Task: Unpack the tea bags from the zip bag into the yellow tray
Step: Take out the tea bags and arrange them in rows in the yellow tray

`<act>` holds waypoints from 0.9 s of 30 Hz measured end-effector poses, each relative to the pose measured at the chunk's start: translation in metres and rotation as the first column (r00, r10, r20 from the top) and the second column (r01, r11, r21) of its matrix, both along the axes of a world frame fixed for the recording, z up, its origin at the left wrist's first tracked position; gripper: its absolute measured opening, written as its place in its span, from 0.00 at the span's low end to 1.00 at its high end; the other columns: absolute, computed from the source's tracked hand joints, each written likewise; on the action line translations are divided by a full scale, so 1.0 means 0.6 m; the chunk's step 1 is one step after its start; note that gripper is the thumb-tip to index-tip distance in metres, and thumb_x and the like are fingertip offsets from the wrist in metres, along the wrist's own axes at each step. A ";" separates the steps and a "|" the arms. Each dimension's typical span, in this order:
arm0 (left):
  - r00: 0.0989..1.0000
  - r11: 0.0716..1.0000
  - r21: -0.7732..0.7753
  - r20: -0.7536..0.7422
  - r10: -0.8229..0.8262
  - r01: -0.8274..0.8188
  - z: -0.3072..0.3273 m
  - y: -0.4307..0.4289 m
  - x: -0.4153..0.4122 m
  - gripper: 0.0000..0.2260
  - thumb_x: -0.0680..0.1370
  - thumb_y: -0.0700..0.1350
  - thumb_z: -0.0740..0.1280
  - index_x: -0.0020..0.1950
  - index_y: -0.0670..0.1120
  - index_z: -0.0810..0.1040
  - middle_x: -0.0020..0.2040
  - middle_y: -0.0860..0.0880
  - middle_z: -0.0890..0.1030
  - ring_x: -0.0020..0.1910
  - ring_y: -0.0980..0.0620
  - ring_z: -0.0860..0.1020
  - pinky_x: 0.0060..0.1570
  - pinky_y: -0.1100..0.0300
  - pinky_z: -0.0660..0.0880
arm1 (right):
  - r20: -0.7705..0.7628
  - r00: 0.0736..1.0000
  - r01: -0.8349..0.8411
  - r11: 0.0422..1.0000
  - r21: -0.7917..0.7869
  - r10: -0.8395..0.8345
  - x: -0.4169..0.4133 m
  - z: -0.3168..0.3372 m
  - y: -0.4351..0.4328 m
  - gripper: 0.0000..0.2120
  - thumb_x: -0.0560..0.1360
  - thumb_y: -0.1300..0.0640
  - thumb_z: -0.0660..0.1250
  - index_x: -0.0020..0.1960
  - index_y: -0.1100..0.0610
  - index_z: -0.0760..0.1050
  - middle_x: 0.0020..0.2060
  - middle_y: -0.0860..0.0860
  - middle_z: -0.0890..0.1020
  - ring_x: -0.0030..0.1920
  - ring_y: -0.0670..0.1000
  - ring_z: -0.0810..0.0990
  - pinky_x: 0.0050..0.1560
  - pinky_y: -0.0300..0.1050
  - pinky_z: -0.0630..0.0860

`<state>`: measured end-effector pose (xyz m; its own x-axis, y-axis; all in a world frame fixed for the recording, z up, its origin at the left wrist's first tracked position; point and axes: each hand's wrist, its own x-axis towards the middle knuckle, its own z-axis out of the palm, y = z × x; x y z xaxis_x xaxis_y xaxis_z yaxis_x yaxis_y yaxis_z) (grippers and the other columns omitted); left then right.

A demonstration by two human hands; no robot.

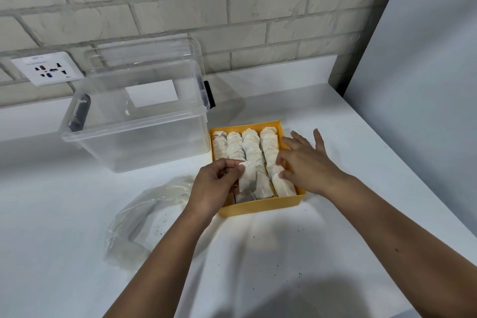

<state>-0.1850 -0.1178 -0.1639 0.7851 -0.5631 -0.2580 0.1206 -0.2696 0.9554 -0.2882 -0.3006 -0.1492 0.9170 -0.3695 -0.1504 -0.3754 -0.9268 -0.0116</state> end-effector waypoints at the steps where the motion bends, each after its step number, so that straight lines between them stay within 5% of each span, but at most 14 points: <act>1: 1.000 1.000 0.002 0.015 -0.013 0.013 0.001 0.000 -0.001 0.03 0.78 0.45 0.71 0.50 0.49 0.85 0.46 0.45 0.86 0.47 0.45 0.84 0.49 0.56 0.82 | 0.057 0.998 0.007 0.999 0.031 -0.009 -0.002 0.004 0.002 0.13 0.77 0.45 0.65 0.61 0.45 0.74 0.75 0.48 0.62 0.78 0.52 0.52 0.74 0.65 0.39; 3: 0.998 0.999 0.002 0.049 -0.038 0.038 0.005 0.000 -0.002 0.03 0.78 0.45 0.72 0.49 0.49 0.85 0.46 0.42 0.85 0.43 0.47 0.83 0.49 0.54 0.81 | 0.235 0.972 -0.018 0.986 0.165 -0.022 -0.004 0.019 0.010 0.15 0.74 0.46 0.70 0.60 0.44 0.76 0.66 0.45 0.73 0.69 0.49 0.68 0.74 0.58 0.55; 5: 0.996 0.998 -0.006 0.072 -0.056 0.056 0.008 -0.003 -0.004 0.02 0.77 0.45 0.73 0.48 0.50 0.85 0.46 0.40 0.85 0.42 0.48 0.81 0.53 0.47 0.80 | 0.365 0.928 -0.077 0.922 0.379 -0.073 -0.003 0.037 0.023 0.15 0.70 0.48 0.75 0.55 0.46 0.79 0.50 0.42 0.80 0.51 0.45 0.78 0.60 0.48 0.72; 8: 0.995 0.997 -0.028 0.068 -0.070 0.072 0.011 -0.008 -0.005 0.02 0.77 0.44 0.73 0.48 0.49 0.86 0.43 0.43 0.86 0.44 0.45 0.84 0.56 0.44 0.80 | 0.387 0.919 -0.114 0.896 0.429 -0.068 0.006 0.041 0.042 0.10 0.69 0.48 0.76 0.49 0.48 0.82 0.40 0.41 0.81 0.39 0.41 0.78 0.47 0.40 0.75; 12: 0.994 1.000 -0.027 0.110 -0.003 0.006 0.018 0.002 0.004 0.03 0.76 0.43 0.74 0.46 0.51 0.86 0.41 0.54 0.87 0.40 0.59 0.82 0.50 0.59 0.79 | 0.433 0.900 -0.136 0.905 0.403 -0.058 0.007 0.034 0.044 0.05 0.72 0.49 0.73 0.44 0.49 0.82 0.37 0.40 0.80 0.38 0.42 0.78 0.44 0.38 0.72; 16: 0.914 0.978 0.171 0.403 0.043 -0.121 0.008 0.028 0.024 0.07 0.77 0.47 0.73 0.54 0.55 0.84 0.53 0.57 0.81 0.45 0.60 0.79 0.44 0.69 0.74 | 0.316 0.949 -0.115 0.900 0.420 -0.026 -0.005 0.036 0.025 0.06 0.73 0.48 0.72 0.43 0.49 0.80 0.39 0.39 0.78 0.41 0.40 0.74 0.51 0.46 0.72; 21: 0.896 0.947 0.300 0.444 -0.029 -0.118 -0.009 0.042 0.029 0.18 0.77 0.43 0.71 0.67 0.50 0.79 0.62 0.49 0.79 0.48 0.56 0.79 0.50 0.64 0.72 | 0.057 0.998 -0.049 0.916 0.399 0.028 -0.009 0.023 0.014 0.08 0.74 0.45 0.70 0.46 0.49 0.81 0.42 0.41 0.78 0.47 0.43 0.73 0.55 0.47 0.65; 27: 0.905 0.944 0.314 0.422 -0.046 -0.099 -0.012 0.038 0.027 0.19 0.77 0.41 0.71 0.68 0.48 0.78 0.60 0.46 0.81 0.49 0.53 0.80 0.52 0.63 0.73 | 0.057 0.998 -0.010 0.961 0.277 -0.006 0.006 -0.002 0.009 0.08 0.74 0.44 0.69 0.47 0.48 0.81 0.39 0.42 0.70 0.53 0.49 0.68 0.54 0.48 0.62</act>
<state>-0.1687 -0.0947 -0.1709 0.8729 -0.4836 -0.0643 -0.2591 -0.5713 0.7788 -0.2848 -0.2952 -0.1503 0.9278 -0.3186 -0.1940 -0.3644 -0.8852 -0.2893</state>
